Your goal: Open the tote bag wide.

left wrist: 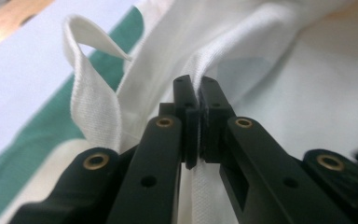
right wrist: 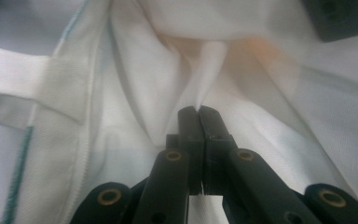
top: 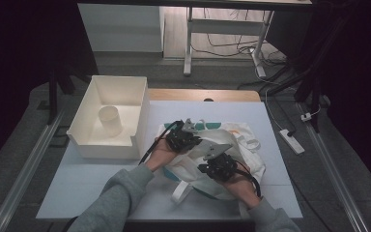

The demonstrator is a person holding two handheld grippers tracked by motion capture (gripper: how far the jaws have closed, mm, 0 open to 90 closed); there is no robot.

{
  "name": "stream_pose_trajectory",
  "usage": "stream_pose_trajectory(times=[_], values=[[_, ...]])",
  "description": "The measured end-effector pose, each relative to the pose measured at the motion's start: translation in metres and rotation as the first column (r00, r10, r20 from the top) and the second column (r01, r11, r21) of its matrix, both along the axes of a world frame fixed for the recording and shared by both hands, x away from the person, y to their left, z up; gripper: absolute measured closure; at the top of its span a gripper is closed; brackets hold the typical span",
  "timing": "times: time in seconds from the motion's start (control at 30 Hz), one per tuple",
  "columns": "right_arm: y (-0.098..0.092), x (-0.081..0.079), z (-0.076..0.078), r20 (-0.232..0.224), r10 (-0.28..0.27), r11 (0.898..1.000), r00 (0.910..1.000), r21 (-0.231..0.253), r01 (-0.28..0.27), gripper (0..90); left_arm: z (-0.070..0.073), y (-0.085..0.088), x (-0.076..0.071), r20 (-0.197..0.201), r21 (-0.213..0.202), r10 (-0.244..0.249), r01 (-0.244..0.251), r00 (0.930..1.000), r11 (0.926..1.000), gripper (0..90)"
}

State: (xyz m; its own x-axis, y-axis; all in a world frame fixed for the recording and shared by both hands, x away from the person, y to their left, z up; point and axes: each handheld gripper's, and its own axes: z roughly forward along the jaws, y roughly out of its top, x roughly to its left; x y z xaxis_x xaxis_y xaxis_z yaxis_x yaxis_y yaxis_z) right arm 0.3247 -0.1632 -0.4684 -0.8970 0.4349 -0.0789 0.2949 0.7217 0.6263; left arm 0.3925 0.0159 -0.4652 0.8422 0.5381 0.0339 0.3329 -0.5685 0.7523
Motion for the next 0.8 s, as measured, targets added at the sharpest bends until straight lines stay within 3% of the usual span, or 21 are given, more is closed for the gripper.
stream_pose_trajectory(times=[0.43,0.57,0.8], values=[[0.005,-0.032,0.003,0.006,0.069,0.997,0.9976,-0.018,-0.068,89.7,0.003,0.012,0.007,0.015,-0.011,0.054,-0.054,0.9984,0.9985,87.2],[0.004,-0.04,0.001,-0.016,0.095,0.995,0.9954,-0.002,-0.095,89.7,0.0,0.018,0.014,-0.01,-0.024,0.077,-0.077,0.997,0.9967,87.3],[0.012,-0.05,-0.006,-0.011,0.115,0.993,0.9933,-0.021,-0.115,89.8,-0.001,0.02,0.017,0.0,-0.033,0.108,-0.107,0.9942,0.9937,87.3]])
